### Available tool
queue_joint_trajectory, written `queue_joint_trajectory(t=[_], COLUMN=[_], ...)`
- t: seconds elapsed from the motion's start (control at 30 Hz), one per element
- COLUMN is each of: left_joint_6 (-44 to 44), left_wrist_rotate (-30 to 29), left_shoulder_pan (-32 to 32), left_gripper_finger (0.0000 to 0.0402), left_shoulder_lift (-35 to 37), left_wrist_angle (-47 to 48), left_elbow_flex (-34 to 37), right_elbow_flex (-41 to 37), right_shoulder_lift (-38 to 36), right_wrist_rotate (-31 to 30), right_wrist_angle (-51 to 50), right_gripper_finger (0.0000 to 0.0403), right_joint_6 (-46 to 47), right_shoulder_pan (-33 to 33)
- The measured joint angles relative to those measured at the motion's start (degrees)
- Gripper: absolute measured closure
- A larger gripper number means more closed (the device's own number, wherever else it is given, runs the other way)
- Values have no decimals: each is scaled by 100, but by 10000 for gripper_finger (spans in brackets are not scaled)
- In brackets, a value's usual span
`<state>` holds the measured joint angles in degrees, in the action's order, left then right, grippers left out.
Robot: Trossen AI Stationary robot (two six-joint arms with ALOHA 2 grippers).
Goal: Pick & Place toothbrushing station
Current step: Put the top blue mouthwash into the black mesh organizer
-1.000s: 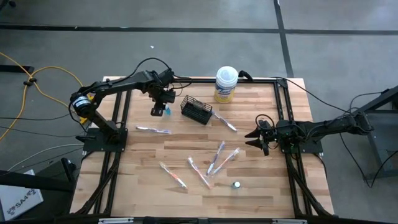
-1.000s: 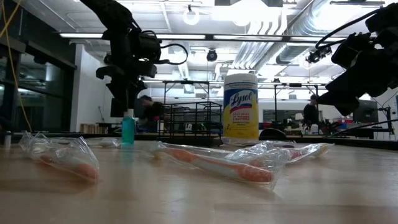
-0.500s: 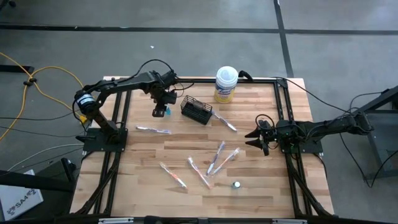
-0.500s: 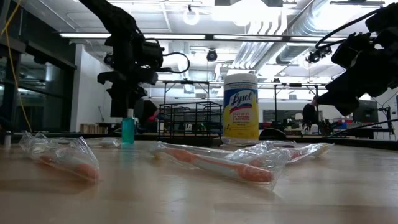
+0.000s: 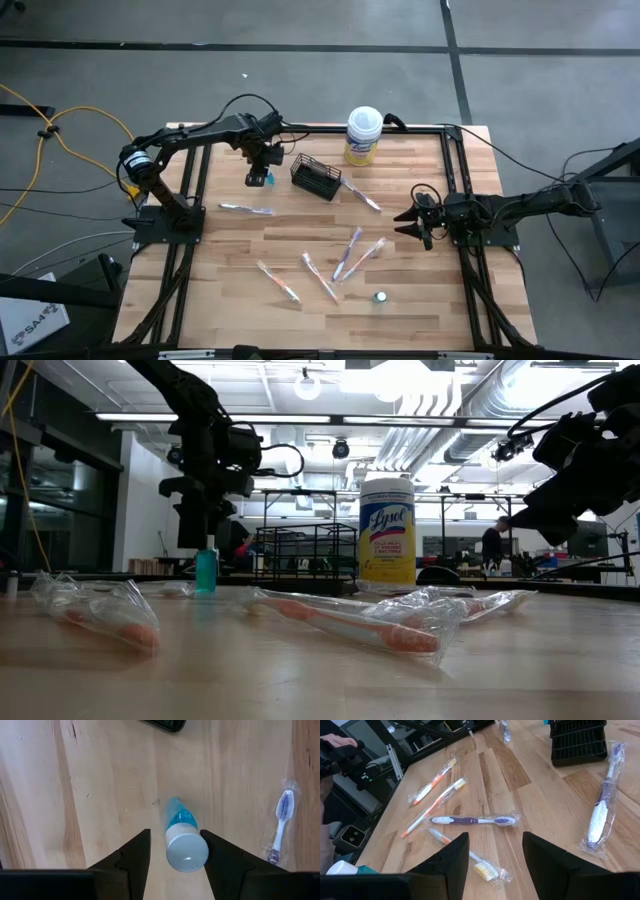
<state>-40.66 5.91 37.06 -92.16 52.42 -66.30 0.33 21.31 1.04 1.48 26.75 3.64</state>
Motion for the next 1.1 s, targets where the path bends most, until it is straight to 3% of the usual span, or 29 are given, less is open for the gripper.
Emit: queue_joint_trajectory(t=[0.17,0.43,1.1], left_joint_6=[7,17,83], left_wrist_rotate=[1,4,-29], left_shoulder_pan=[0,-9,-35], left_gripper_finger=[249,313,313], left_shoulder_lift=[0,0,3], left_wrist_angle=[0,2,26], left_elbow_flex=[0,0,-1], right_elbow_flex=[-1,1,1], right_shoulder_lift=[1,1,0], right_wrist_rotate=[0,0,0], right_wrist_angle=[0,0,0], right_gripper_finger=[227,227,227], right_joint_6=[0,2,1], right_shoulder_pan=[0,0,0])
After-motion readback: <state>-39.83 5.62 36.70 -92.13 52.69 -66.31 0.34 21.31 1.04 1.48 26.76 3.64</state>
